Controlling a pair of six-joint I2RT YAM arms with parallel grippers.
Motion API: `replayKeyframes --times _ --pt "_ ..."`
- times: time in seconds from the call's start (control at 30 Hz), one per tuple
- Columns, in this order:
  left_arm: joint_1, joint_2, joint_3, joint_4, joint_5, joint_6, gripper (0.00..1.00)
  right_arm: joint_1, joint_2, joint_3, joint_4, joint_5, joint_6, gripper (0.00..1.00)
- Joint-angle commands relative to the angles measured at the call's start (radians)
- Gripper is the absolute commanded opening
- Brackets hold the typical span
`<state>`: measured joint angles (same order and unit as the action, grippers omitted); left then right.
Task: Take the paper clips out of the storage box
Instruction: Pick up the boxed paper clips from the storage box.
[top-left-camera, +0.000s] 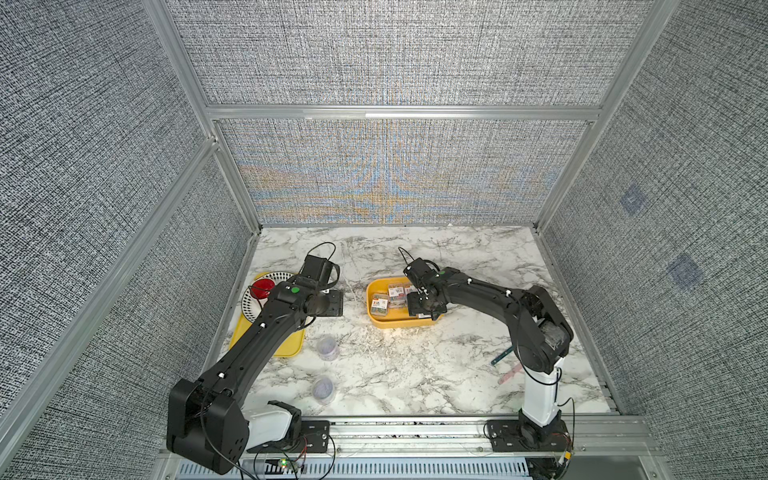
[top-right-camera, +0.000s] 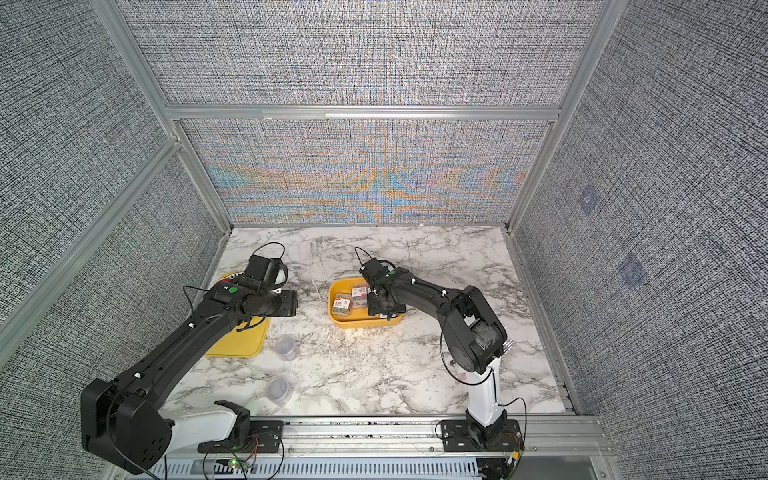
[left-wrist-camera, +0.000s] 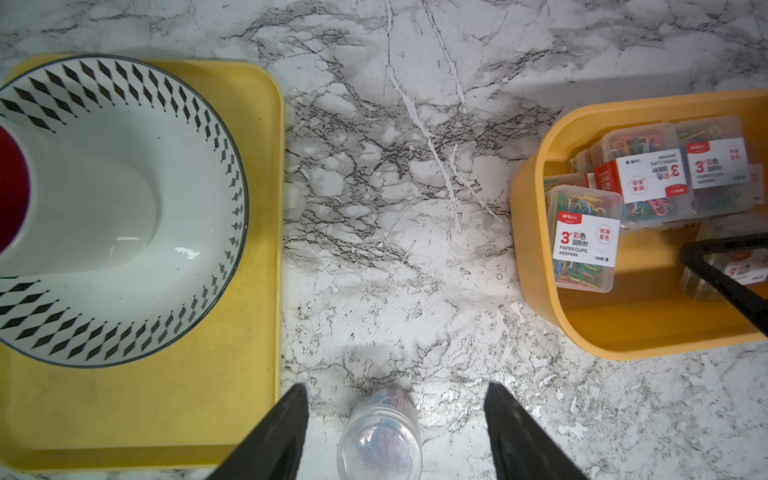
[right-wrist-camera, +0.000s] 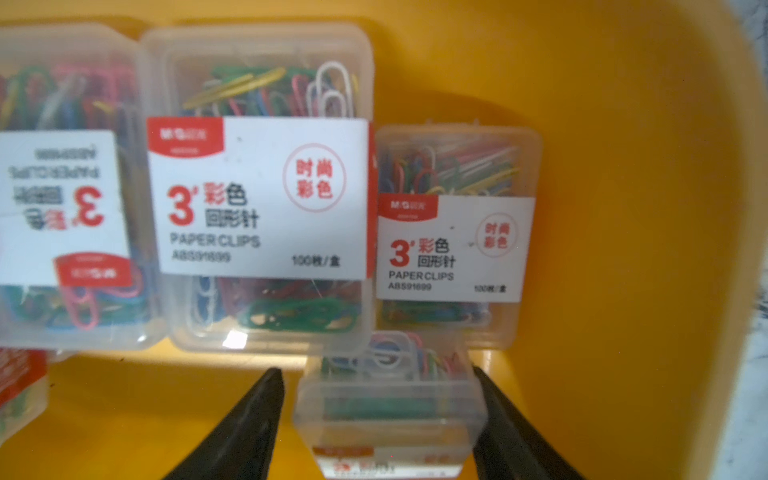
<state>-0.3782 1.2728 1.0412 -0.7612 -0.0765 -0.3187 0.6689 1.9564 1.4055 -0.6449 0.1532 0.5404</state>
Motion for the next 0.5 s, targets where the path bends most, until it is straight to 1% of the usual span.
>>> replayKeyframes --times 0.0,0.1,0.23,0.47 --pt "0.001 -0.001 0.002 0.006 -0.001 0.003 0.71 0.002 -0.011 0.015 -0.013 0.016 -0.009 0.63" --pt "0.002 -0.002 0.003 0.005 0.001 0.003 0.71 0.003 -0.03 0.036 -0.037 0.043 -0.016 0.58" --pt "0.002 -0.003 0.002 0.005 0.0 0.004 0.71 0.005 -0.064 0.076 -0.074 0.077 -0.03 0.58" --pt "0.003 -0.006 0.002 0.007 0.0 0.002 0.71 0.007 -0.123 0.168 -0.143 0.097 -0.063 0.52"
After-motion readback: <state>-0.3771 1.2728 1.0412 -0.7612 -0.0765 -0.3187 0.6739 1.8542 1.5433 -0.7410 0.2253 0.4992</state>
